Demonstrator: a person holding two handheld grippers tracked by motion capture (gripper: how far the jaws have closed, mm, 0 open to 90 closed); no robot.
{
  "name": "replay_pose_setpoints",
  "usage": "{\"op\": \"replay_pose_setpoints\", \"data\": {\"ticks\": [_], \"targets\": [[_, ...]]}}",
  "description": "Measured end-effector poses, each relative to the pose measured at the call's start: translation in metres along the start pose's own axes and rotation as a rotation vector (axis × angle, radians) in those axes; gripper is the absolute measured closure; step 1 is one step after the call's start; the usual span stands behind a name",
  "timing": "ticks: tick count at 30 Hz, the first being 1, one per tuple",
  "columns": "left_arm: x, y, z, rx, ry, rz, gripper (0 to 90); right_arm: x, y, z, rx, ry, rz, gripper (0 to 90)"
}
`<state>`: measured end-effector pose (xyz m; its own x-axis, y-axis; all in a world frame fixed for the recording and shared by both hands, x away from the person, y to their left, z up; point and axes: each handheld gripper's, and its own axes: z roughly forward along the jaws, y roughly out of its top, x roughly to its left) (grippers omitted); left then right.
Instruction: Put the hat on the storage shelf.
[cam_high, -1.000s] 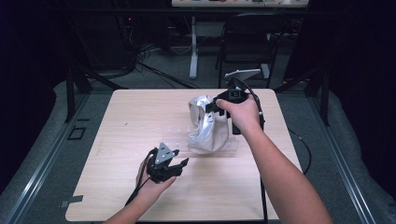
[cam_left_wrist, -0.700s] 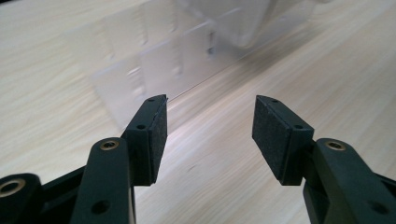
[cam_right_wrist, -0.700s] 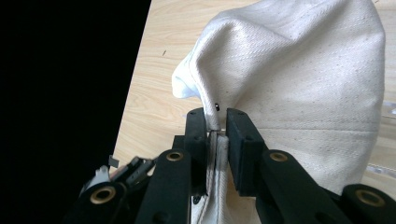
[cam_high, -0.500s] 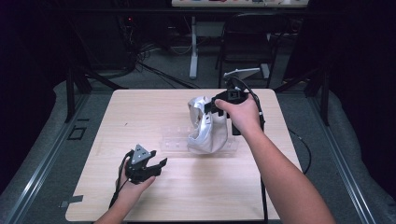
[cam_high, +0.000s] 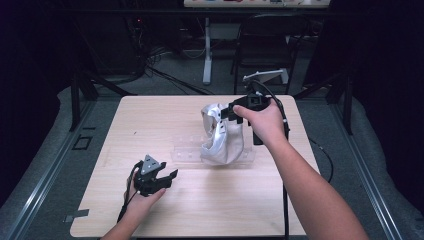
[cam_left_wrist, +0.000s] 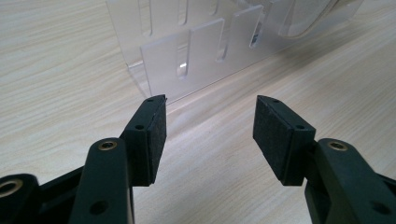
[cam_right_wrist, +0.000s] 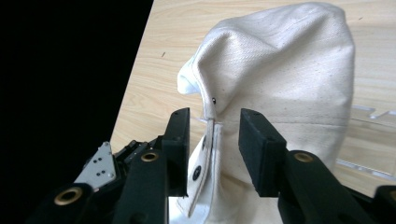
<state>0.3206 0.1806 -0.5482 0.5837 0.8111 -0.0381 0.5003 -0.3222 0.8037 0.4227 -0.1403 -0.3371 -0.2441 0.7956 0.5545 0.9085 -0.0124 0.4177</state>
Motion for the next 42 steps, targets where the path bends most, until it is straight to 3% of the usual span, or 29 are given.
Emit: {"op": "replay_pose_setpoints", "data": {"ticks": [6,11,20,28,42], "targets": [[0.001,0.0,-0.001,-0.015,-0.001,-0.002,44.8,-0.003,-0.006,-0.013,-0.021,-0.012,-0.031,55.1],[0.005,0.001,-0.004,-0.021,0.008,-0.01,44.6,-0.016,-0.02,-0.023,-0.048,-0.031,-0.059,49.6],[0.005,0.0,-0.002,-0.013,0.016,-0.015,44.5,-0.035,-0.042,-0.032,-0.059,-0.014,-0.068,48.9],[0.004,0.0,-0.001,-0.012,0.01,-0.008,44.1,-0.053,-0.062,-0.026,-0.069,0.001,-0.093,48.9],[0.003,-0.001,0.0,-0.011,-0.001,-0.007,43.6,-0.071,-0.119,-0.01,-0.082,-0.043,-0.192,48.1]]}}
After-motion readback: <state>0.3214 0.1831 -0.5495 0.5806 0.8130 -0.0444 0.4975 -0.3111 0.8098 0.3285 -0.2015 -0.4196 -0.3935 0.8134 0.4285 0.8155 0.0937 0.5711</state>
